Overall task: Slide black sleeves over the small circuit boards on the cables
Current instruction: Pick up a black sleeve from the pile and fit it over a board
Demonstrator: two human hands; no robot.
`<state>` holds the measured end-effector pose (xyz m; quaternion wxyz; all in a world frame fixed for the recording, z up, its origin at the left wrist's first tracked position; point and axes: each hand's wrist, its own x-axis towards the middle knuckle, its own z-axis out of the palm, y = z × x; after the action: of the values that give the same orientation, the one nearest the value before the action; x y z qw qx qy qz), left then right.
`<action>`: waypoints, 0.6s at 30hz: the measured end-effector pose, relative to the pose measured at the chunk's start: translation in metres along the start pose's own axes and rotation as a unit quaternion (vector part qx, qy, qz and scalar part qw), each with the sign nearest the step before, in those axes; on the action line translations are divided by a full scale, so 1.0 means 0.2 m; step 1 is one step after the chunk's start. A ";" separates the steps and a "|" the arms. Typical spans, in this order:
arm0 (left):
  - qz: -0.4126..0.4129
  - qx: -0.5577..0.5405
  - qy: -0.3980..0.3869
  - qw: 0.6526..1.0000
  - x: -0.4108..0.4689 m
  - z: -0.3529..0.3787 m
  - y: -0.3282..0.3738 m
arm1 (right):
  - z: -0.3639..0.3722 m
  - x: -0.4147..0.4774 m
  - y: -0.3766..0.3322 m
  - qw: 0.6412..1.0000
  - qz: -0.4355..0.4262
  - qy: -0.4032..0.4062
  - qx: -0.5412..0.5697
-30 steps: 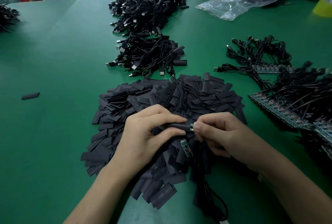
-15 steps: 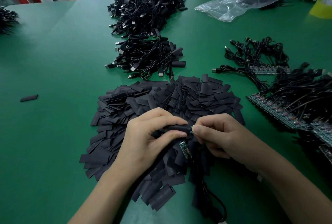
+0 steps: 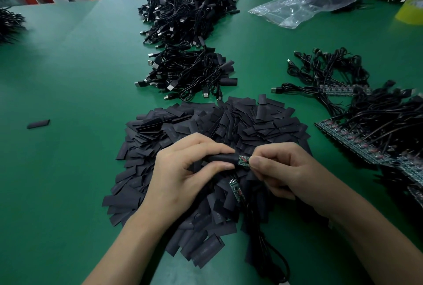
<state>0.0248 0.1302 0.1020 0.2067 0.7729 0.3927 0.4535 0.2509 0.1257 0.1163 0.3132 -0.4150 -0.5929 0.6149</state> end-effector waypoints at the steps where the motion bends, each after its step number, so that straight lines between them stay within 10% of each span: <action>1: 0.002 -0.003 0.000 1.000 0.00 0.00 0.00 | 0.00 0.00 0.00 1.000 0.000 -0.004 0.003; 18: 0.016 -0.013 0.002 1.000 -0.01 0.04 0.02 | 0.01 -0.01 0.01 0.999 -0.002 -0.036 0.006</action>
<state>0.0322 0.1253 0.1002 0.2082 0.7757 0.3745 0.4633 0.2500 0.1236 0.1148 0.2956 -0.3892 -0.6007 0.6327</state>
